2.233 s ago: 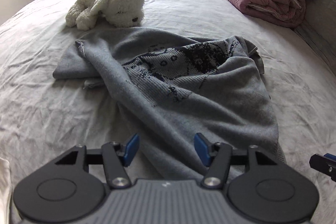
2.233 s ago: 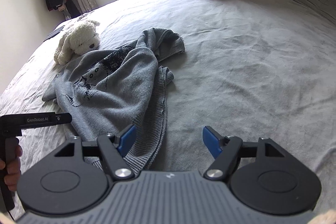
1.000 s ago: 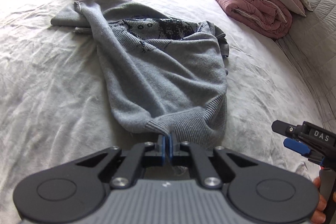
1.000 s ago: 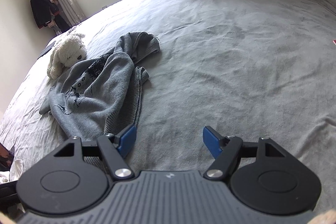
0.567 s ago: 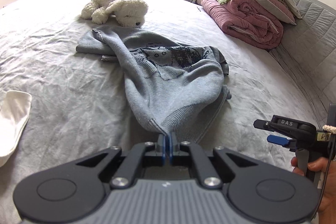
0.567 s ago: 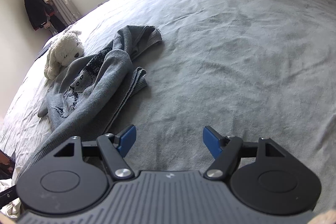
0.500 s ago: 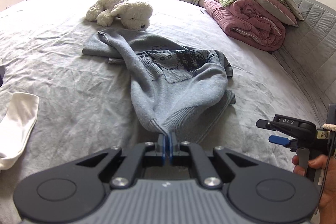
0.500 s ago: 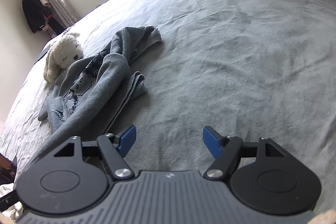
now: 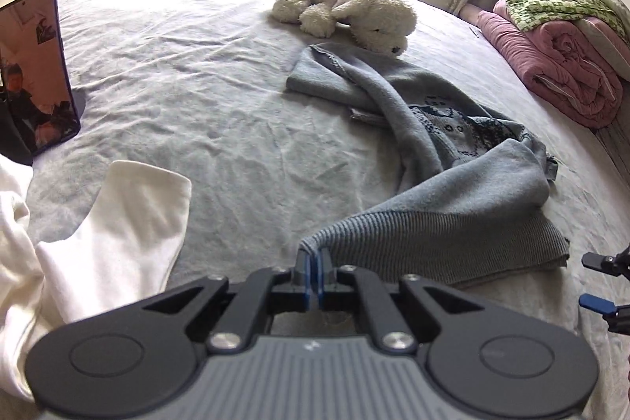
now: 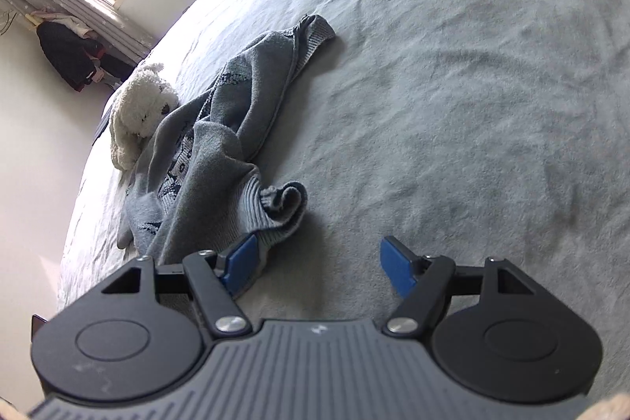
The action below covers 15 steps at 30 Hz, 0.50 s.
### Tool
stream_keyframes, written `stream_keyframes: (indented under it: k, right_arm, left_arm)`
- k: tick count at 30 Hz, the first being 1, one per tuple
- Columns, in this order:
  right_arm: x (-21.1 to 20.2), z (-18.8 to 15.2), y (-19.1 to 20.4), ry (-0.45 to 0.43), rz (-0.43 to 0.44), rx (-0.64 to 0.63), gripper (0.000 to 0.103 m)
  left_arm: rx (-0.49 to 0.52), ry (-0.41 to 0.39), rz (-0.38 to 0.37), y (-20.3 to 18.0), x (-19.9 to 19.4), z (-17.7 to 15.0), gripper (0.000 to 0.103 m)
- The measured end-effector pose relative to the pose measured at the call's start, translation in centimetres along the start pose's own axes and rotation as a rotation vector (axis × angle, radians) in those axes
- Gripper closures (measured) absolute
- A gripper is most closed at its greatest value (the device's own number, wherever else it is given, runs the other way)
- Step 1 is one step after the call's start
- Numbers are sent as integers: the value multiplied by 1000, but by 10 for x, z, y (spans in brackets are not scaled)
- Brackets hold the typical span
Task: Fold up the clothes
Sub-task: 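Drag the sweater hem with the left gripper to straighten the body, then grasp the ribbed hem corner with the right gripper while the left gripper holds the hem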
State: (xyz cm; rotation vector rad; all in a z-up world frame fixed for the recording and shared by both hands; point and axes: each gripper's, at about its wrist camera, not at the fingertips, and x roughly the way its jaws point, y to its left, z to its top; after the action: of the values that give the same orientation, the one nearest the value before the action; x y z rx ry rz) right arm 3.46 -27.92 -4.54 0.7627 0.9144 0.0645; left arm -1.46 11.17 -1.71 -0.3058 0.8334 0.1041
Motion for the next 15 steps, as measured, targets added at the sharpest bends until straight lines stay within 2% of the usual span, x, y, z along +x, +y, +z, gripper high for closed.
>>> stream_keyframes:
  k: [4,7,10,15]
  right_arm:
    - [8,-5,-3,39,78,130,29]
    - [10,-6,2,20,75,144,29]
    - [13,-3,9,-13,39,102,30]
    - [19,1,25,-65,-71,-67,37]
  left_arm:
    - [-69,21,1,19,13,-1,100]
    - [-83,20,-2,23,15,1,100]
    - [-50,-3,26,22,14,1,100]
    - [-57,20,11,31,21,1,100]
